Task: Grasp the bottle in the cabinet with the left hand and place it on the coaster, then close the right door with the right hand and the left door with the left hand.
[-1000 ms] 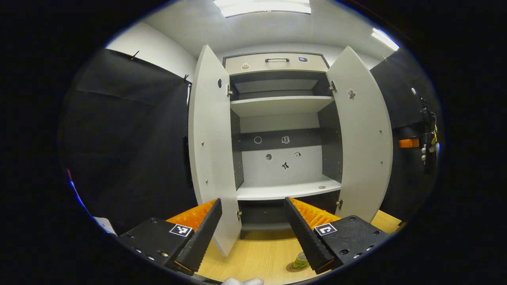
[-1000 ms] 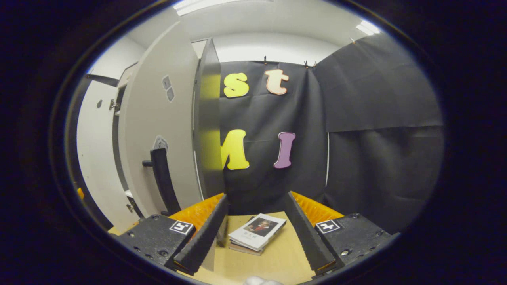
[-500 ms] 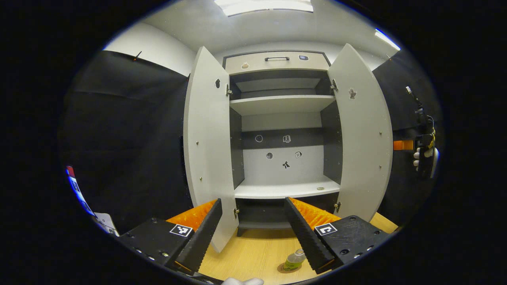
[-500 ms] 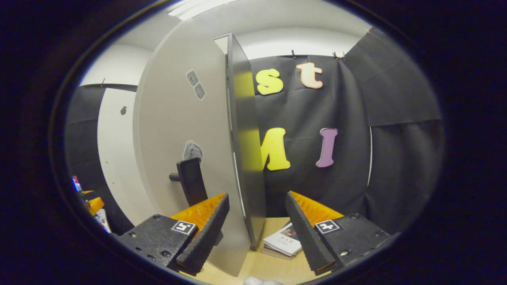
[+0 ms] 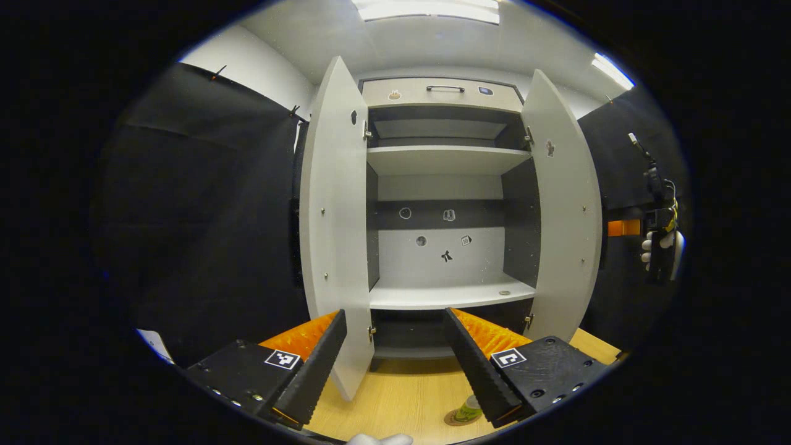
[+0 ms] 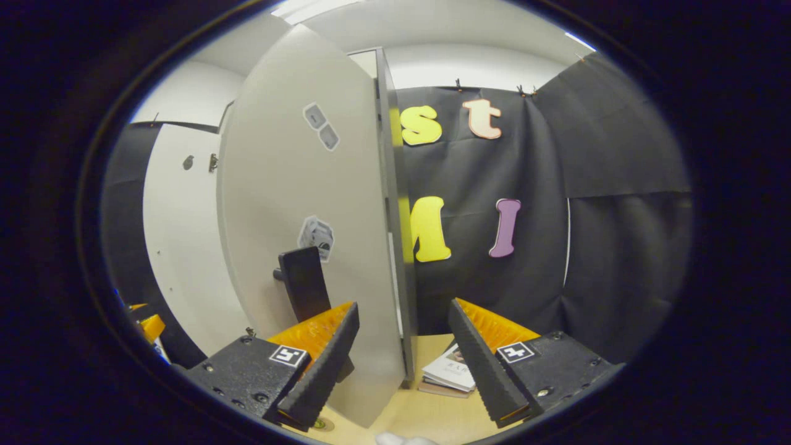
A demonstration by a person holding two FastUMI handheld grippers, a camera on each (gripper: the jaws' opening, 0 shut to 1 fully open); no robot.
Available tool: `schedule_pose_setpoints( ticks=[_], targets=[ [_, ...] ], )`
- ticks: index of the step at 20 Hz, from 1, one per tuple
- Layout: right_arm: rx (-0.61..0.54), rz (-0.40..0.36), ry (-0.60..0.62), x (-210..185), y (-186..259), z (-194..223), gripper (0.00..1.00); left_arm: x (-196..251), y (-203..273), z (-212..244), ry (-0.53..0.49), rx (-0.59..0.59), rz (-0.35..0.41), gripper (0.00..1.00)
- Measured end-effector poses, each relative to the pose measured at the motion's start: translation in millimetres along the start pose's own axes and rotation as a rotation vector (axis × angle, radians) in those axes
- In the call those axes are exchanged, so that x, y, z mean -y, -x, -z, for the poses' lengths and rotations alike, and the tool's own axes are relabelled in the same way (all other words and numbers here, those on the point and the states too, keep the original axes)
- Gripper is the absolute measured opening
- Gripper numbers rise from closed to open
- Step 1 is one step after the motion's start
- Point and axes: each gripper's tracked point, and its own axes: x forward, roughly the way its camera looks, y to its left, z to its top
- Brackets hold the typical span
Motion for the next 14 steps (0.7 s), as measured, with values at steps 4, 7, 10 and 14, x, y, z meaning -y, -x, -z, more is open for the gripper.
schedule_pose_setpoints(
  ticks=[4,7,10,14],
  targets=[
    [0.009,-0.008,0.023,-35.8,-8.9,5.0,0.97,-12.9,-2.7,4.4,-0.012,0.002,0.034,0.96],
    [-0.014,-0.064,0.024,-64.2,-8.8,13.9,0.94,-13.3,-4.3,6.9,-0.008,0.004,0.068,0.96],
    [-0.046,-0.113,0.021,-87.3,-0.5,22.5,0.92,-12.6,-8.0,9.7,-0.002,-0.006,0.099,0.96],
    [-0.037,-0.087,0.051,-93.0,14.8,22.8,0.93,-13.9,-11.1,9.4,0.004,-0.001,0.127,0.96]
  ],
)
